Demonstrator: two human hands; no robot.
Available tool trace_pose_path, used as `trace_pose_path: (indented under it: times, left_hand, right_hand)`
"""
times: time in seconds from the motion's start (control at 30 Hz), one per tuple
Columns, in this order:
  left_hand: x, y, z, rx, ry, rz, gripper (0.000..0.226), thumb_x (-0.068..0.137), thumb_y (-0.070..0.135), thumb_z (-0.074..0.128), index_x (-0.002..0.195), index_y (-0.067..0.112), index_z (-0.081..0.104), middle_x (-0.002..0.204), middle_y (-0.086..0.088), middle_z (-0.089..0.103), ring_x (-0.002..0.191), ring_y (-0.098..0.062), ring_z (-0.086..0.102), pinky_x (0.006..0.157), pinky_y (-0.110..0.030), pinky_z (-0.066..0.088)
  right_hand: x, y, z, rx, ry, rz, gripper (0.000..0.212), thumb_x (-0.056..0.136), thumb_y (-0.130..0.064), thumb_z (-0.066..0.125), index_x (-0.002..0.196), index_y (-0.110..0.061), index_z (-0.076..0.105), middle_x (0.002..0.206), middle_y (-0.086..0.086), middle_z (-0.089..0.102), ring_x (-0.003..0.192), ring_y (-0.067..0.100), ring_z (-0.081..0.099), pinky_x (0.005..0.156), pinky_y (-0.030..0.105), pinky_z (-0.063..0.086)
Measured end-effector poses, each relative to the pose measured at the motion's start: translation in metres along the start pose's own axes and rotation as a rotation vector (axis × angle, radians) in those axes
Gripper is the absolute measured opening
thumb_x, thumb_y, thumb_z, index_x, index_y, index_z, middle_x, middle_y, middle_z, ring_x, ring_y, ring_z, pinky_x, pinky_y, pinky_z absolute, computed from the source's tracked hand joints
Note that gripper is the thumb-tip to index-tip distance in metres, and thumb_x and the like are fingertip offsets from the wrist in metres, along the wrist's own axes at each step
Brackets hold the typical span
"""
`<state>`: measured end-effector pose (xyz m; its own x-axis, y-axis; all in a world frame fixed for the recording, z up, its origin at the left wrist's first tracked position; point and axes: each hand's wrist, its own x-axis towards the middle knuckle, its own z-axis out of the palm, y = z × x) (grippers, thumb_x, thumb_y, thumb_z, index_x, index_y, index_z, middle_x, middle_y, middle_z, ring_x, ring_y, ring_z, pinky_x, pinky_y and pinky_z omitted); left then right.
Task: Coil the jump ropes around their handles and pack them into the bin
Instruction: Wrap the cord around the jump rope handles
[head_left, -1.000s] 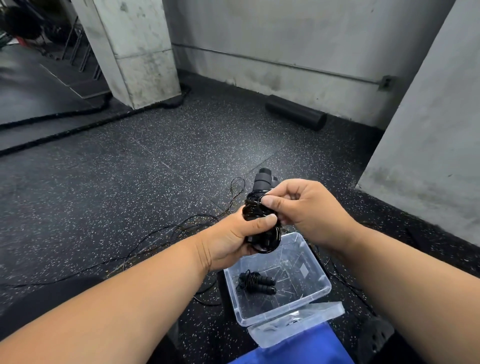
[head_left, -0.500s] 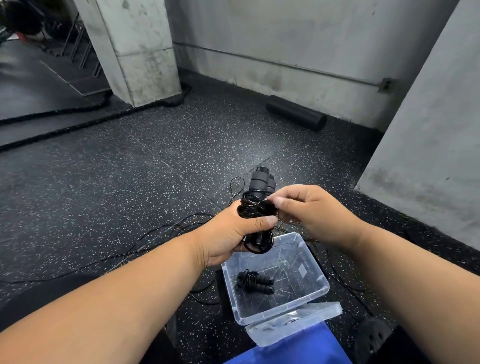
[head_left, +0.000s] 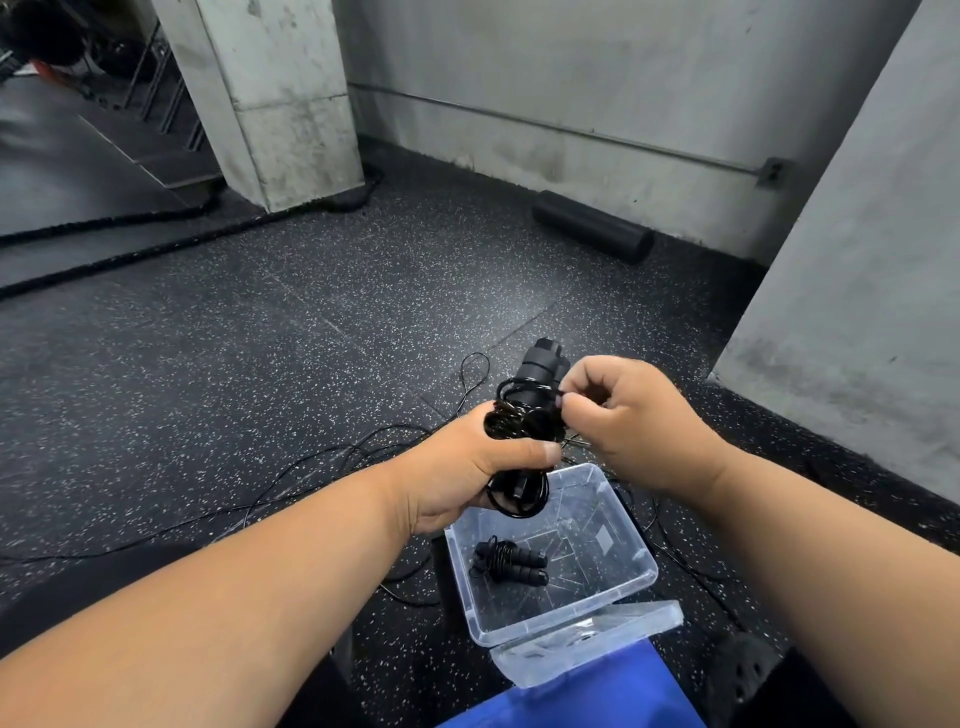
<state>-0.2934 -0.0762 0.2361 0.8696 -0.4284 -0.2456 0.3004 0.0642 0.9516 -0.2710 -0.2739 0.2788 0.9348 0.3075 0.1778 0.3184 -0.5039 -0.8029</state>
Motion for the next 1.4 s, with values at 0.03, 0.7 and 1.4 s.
trace_pose_path:
  times: [0.03, 0.7, 1.4]
  left_hand:
    - [0.001, 0.001, 0.0, 0.01, 0.012, -0.004, 0.037, 0.075, 0.023, 0.084, 0.108, 0.026, 0.068, 0.096, -0.004, 0.065, 0.093, -0.031, 0.063, 0.083, -0.046, 0.056]
    - [0.015, -0.008, -0.015, 0.232, 0.136, 0.073, 0.049, 0.074, 0.019, 0.092, 0.113, 0.007, 0.066, 0.09, -0.004, 0.068, 0.08, -0.018, 0.064, 0.075, -0.035, 0.053]
    - [0.017, -0.015, 0.001, 0.259, 0.156, -0.105, 0.051, 0.063, 0.028, 0.092, 0.106, 0.009, 0.073, 0.088, -0.005, 0.072, 0.079, -0.019, 0.066, 0.081, -0.04, 0.053]
  right_hand:
    - [0.0, 0.0, 0.0, 0.04, -0.043, 0.044, 0.016, 0.09, -0.011, 0.065, 0.074, -0.011, 0.064, 0.055, -0.014, 0.051, 0.049, 0.003, 0.038, 0.048, 0.019, 0.032]
    - [0.003, -0.006, -0.012, -0.08, -0.224, -0.127, 0.017, 0.092, -0.01, 0.075, 0.092, -0.026, 0.073, 0.07, 0.001, 0.067, 0.06, 0.01, 0.056, 0.061, 0.024, 0.048]
    - [0.002, 0.005, -0.007, -0.226, -0.314, -0.163, 0.014, 0.082, -0.007, 0.077, 0.08, -0.021, 0.075, 0.067, -0.011, 0.067, 0.059, 0.002, 0.057, 0.061, 0.013, 0.046]
